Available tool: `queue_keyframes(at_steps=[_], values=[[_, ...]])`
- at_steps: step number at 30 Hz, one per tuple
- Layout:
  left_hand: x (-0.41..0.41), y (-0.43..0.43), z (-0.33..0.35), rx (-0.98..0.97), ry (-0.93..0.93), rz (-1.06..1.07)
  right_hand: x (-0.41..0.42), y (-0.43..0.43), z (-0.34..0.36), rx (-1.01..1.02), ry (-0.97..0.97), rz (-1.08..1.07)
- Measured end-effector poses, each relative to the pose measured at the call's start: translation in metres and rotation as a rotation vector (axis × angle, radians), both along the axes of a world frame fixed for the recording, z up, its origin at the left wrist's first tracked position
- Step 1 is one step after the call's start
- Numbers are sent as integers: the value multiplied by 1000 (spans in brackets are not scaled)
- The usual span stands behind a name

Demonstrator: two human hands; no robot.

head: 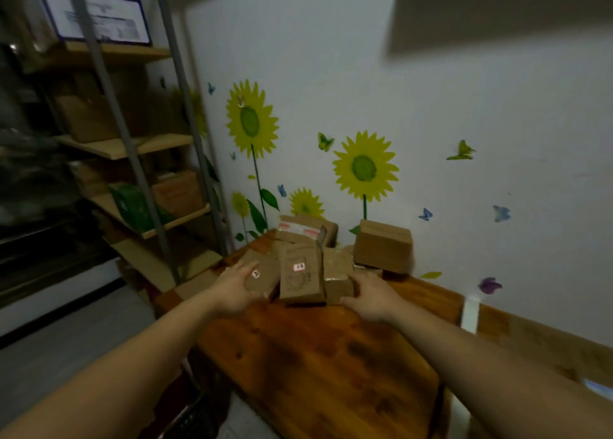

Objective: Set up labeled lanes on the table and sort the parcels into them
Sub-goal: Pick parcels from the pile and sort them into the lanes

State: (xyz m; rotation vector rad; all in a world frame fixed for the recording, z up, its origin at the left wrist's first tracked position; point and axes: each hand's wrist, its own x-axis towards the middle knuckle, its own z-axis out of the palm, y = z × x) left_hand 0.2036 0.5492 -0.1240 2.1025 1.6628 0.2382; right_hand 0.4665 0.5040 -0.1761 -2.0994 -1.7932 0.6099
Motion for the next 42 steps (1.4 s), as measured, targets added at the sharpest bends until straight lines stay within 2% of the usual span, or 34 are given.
queue_keyframes(at_steps=[6, 11, 15, 18, 22, 26, 29, 33, 37, 42], values=[[-11, 109, -3, -8, -17, 11, -21, 91, -15, -14, 97, 10], [9, 200, -39, -58, -73, -76, -38, 163, -48, -75, 220, -92], [29, 275, -85, -264, -198, -159, -55, 221, -74, -34, 338, -211], [42, 321, -111, -414, -265, -224, -61, 256, -89, -36, 307, -333], [61, 367, -128, -592, -315, -189, -64, 286, -99, -58, 384, -443], [72, 384, -141, -915, -359, -140, -60, 292, -104, -30, 567, -571], [71, 392, -149, -1029, -431, -96, -60, 291, -105, -62, 622, -581], [68, 388, -147, -1000, -429, -78, -62, 286, -94, -70, 670, -666], [63, 364, -122, -945, -448, -101, -60, 270, -80, -51, 614, -755], [48, 315, -94, -859, -654, 19, -66, 225, -56, 47, 619, -729]])
